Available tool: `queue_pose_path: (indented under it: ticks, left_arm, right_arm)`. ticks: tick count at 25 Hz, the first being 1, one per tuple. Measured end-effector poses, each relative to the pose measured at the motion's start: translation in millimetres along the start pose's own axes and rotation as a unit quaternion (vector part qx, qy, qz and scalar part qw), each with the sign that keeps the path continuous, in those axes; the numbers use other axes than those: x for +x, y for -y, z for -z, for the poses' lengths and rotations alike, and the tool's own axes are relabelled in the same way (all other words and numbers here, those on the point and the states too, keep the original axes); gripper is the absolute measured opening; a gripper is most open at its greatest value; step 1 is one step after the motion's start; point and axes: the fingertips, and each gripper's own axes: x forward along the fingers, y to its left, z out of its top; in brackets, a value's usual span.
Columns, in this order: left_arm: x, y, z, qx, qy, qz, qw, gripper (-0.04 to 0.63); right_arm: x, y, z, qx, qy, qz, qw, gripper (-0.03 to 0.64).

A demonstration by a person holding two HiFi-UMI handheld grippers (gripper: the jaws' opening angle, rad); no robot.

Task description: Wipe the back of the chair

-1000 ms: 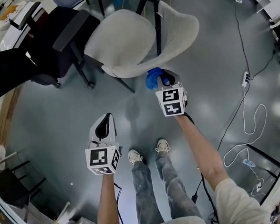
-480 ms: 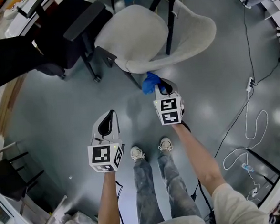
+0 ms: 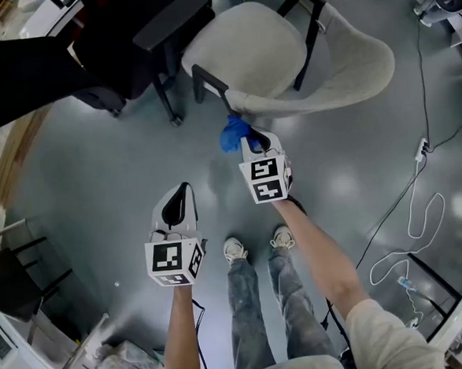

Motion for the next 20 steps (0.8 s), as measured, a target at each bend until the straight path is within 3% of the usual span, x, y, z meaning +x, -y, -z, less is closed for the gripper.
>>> queue_pose_path:
  ticks: [10, 20]
  left_arm:
    - [-5, -51, 23, -0.011, -0.02, -0.017, 0.9996, 0.0]
    - [15, -51, 16, -0.007, -0.021, -0.011, 0.9997, 0.0]
  right_arm:
    - [56, -9, -4, 0.009, -0.011, 0.009, 1.0, 0.04]
    - [64, 1, -2, 0.025, -0.011, 0.017, 0.999, 0.04]
